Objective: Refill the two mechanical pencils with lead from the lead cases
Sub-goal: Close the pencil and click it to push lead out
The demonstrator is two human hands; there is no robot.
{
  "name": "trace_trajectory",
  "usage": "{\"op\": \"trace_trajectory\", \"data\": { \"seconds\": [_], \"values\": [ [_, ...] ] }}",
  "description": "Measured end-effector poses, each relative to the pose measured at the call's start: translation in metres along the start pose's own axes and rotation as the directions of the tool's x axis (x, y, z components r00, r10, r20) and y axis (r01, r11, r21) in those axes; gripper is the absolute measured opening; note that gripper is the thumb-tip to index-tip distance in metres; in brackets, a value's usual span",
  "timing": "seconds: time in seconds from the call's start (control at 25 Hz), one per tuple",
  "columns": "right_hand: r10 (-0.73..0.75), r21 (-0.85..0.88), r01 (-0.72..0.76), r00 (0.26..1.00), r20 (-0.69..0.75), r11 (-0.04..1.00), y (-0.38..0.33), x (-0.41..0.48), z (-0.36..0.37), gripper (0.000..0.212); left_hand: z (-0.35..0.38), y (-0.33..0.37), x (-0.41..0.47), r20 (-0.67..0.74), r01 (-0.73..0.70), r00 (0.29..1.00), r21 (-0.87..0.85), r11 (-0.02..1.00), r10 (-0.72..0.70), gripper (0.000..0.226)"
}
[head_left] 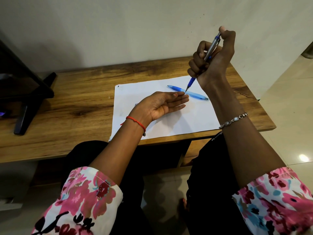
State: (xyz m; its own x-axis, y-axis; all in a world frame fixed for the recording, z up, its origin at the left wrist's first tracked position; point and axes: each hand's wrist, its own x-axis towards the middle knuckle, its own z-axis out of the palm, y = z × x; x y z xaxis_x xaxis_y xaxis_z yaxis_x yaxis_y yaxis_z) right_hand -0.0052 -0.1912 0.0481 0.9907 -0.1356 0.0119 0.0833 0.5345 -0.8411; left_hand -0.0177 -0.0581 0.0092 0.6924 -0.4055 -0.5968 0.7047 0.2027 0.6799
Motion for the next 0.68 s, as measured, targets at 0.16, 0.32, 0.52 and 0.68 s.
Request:
{"op": "trace_trajectory", "data": {
  "seconds": [0.16, 0.32, 0.52, 0.68],
  "values": [
    [-0.004, 0.002, 0.004, 1.0, 0.013, 1.0, 0.0008, 0.0001, -0.0006, 0.062, -0.0001, -0.0009, 0.0005, 0.003, 0.002, 1.0, -0.003, 1.0, -0.002, 0.022],
    [0.009, 0.009, -0.009, 1.0, 0.024, 1.0, 0.0, 0.0003, 0.0003, 0.061, -0.0006, -0.0001, 0.0009, 0.009, -0.002, 1.0, -0.01, 1.0, 0.002, 0.024],
    [-0.009, 0.044, 0.008, 1.0, 0.029, 0.999, -0.0009, 0.0001, -0.0015, 0.064, -0.0001, 0.0009, 0.0007, 0.009, 0.002, 1.0, -0.001, 1.0, -0.002, 0.022],
    [-0.015, 0.054, 0.014, 1.0, 0.012, 0.998, -0.0016, 0.0006, -0.0025, 0.061, 0.0004, 0.0007, 0.0008, 0.009, 0.0, 1.0, -0.001, 1.0, 0.0, 0.026]
  ]
}}
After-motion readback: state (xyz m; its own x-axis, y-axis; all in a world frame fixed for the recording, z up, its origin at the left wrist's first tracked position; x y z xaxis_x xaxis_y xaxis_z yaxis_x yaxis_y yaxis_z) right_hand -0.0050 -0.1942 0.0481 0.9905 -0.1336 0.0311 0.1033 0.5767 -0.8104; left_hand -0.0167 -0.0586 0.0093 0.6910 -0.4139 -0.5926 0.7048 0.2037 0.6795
